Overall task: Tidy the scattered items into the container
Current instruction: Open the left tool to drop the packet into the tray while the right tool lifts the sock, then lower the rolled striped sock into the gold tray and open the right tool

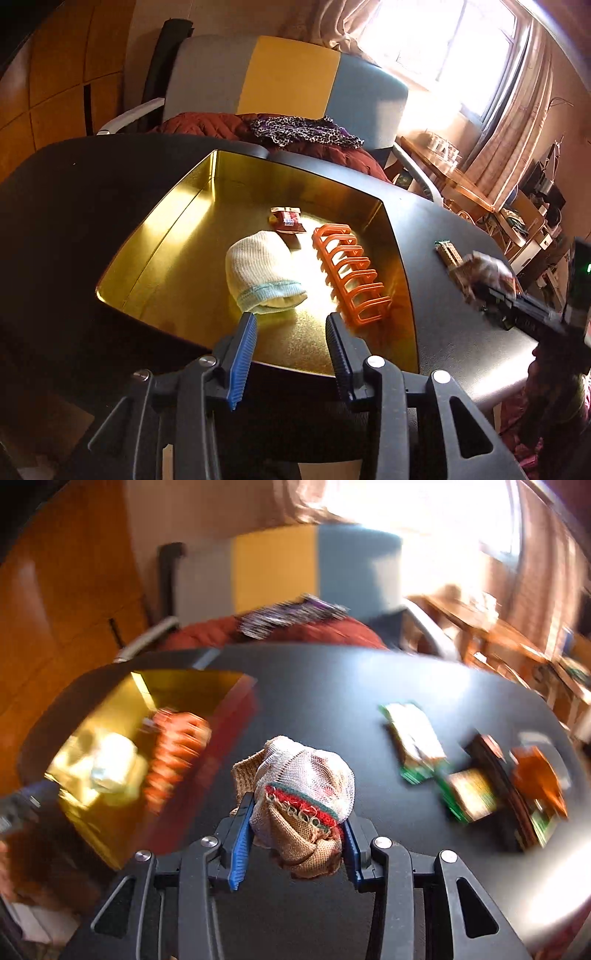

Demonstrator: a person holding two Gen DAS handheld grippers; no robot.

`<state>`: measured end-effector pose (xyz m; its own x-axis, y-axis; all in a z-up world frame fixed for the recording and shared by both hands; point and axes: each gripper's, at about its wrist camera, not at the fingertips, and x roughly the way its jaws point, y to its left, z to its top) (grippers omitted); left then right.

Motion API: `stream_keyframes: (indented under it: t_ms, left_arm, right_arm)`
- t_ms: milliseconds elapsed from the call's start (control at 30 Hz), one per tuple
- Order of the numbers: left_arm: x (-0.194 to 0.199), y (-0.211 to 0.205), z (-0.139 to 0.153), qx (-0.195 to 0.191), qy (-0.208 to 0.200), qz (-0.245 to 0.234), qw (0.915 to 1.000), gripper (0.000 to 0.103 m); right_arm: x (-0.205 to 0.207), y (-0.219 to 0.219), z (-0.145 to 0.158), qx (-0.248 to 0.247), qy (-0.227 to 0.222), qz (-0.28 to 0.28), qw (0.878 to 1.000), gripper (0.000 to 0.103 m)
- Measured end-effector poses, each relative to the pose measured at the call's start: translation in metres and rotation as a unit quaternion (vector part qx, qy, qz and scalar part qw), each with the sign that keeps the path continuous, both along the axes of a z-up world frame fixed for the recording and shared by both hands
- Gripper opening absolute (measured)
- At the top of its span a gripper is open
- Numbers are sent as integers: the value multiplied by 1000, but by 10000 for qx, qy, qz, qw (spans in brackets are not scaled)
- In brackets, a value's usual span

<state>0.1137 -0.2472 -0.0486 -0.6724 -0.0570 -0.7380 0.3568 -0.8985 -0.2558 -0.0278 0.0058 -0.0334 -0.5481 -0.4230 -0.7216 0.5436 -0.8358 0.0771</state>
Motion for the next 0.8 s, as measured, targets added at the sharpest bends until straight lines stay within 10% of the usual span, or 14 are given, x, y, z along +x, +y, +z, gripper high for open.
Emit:
stream_keyframes:
  t_ms: [400, 800]
  left_arm:
    - [23, -19, -5, 198, 63, 297, 9993, 39]
    - [24, -17, -4, 234, 98, 233, 9994, 39]
  right_arm:
    - [-3, -146, 2, -65, -299, 1090, 9936, 42]
    - [-6, -189, -18, 145, -611, 1255, 9901, 53]
